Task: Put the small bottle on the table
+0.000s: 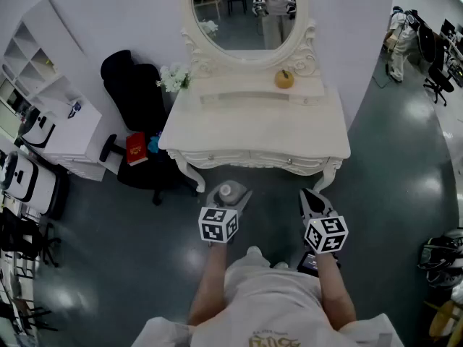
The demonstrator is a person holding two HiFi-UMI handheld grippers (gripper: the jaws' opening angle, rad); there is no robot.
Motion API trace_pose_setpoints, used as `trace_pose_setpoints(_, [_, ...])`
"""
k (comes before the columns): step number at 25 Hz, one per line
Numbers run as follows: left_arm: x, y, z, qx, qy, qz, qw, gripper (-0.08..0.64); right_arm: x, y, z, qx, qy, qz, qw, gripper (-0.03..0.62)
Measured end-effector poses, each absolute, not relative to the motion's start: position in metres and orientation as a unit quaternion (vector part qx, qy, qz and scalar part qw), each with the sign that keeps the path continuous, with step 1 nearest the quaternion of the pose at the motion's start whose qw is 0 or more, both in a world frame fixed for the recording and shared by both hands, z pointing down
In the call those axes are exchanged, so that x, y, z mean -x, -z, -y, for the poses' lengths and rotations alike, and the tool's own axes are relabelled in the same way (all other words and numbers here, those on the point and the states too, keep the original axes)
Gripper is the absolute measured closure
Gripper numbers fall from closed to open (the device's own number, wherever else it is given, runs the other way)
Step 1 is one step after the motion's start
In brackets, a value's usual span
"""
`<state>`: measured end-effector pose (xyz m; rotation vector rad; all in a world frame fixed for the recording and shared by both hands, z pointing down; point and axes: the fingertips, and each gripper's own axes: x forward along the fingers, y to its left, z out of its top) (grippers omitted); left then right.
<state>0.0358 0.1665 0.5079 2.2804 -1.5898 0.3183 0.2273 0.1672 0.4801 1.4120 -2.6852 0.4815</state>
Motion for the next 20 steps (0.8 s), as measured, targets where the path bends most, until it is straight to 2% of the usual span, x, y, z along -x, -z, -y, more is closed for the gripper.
trace_pose_setpoints(20, [-0.019, -0.506, -0.156, -0.795, -0.115, 0.569, 0.175, 0.212, -0.213, -0.484, -0.151, -0.45, -0.165, 0.877, 0.029, 0.58])
